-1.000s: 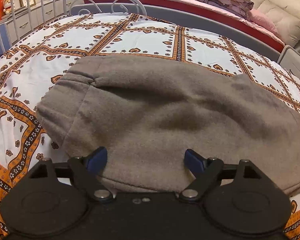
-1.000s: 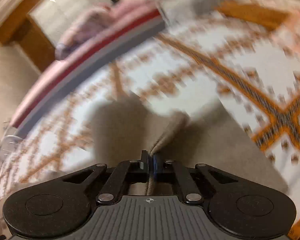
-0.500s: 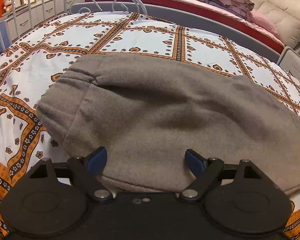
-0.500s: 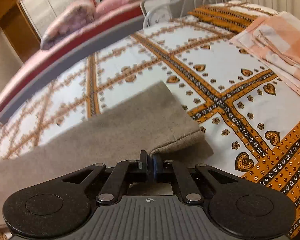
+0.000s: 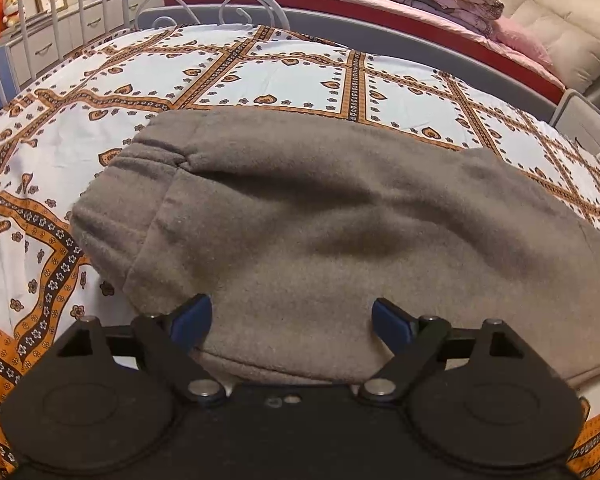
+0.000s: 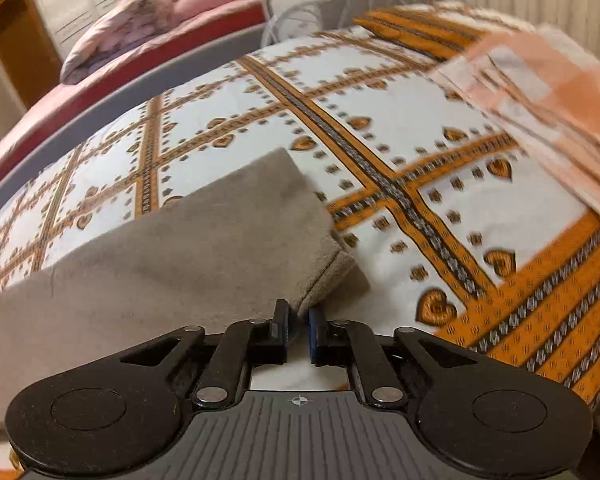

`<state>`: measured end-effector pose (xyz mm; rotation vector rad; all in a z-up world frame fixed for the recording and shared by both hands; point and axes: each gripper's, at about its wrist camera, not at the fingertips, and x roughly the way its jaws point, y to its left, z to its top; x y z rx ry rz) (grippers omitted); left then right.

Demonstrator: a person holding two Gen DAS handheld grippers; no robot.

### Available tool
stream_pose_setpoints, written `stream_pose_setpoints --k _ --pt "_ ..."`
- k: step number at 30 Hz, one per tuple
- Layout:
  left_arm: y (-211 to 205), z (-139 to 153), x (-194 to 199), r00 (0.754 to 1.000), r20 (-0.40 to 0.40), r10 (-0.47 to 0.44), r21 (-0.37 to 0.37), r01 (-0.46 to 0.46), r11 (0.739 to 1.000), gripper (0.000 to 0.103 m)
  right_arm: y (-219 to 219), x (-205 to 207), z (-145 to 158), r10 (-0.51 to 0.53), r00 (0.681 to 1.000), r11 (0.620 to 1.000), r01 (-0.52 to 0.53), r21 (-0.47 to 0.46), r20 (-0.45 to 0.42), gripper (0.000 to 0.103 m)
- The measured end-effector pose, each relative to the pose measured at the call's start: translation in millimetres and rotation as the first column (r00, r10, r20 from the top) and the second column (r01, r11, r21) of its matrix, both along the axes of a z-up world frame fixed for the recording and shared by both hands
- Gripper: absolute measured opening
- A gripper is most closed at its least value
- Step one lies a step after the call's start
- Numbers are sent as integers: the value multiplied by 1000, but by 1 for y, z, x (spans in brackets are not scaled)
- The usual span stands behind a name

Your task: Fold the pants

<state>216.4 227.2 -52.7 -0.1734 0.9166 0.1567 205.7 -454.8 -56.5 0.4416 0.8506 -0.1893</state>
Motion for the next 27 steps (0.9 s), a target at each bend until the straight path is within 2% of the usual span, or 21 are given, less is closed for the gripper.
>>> stream_pose_setpoints --k 1,2,4,6,8,9,10,12,15,16,17,18,19,20,21,22,23,25,27 --pt "0 1 -1 1000 4 -4 4 4 1000 79 -4 -4 3 -61 998 998 61 -17 -8 28" --pt "0 4 -2 1000 15 -5 7 5 1000 76 -6 -10 8 -124 992 990 124 -72 -3 32" --pt "1 11 -5 999 52 -3 17 2 1000 73 -2 -22 23 -134 988 985 142 -100 81 32" --pt "0 16 -6 996 93 -6 23 4 1000 73 22 -25 37 -15 985 994 33 -100 170 32" --pt "-5 14 -2 997 78 -11 42 7 999 73 65 -20 44 140 968 985 -115 -128 208 32" --pt "-8 11 1 999 51 -17 56 14 998 73 94 -15 47 235 947 968 -209 -135 218 32" --pt "-11 8 3 1000 22 -21 85 19 996 73 119 -13 48 314 922 947 -287 -145 225 32" --pt "-16 3 5 999 -2 -45 124 45 991 75 181 -8 48 487 843 871 -451 -194 227 32" --pt "-21 -2 1 997 -23 -77 164 80 983 81 259 -6 33 664 725 745 -620 -245 184 32" --pt "-20 -2 0 996 -22 -82 165 84 983 81 279 -5 23 708 690 701 -662 -264 151 32" --pt "-18 -1 -1 996 -21 -83 161 85 983 80 297 -1 8 737 674 660 -697 -282 60 32" --pt "-16 2 -3 997 -15 -76 163 77 984 77 309 5 -7 741 671 637 -717 -283 -31 33" --pt "-12 8 -6 998 11 -63 169 61 984 64 312 6 -9 739 674 639 -709 -299 -19 33" --pt "-8 15 -9 998 54 -43 174 33 984 62 314 7 -1 738 675 643 -703 -303 -2 33" --pt "-3 21 -10 995 95 -25 168 9 986 62 315 8 8 738 674 653 -701 -288 33 33" --pt "3 26 -9 991 134 -7 160 -15 987 62 316 8 21 739 665 664 -695 -277 103 33" --pt "8 29 -5 988 154 6 160 -30 987 63 324 11 32 747 649 660 -693 -291 148 33" --pt "13 33 9 983 182 13 169 -44 985 64 346 22 42 759 629 647 -701 -299 169 33" --pt "14 35 28 980 198 -13 173 -21 985 64 379 43 49 770 607 638 -722 -268 198 33"
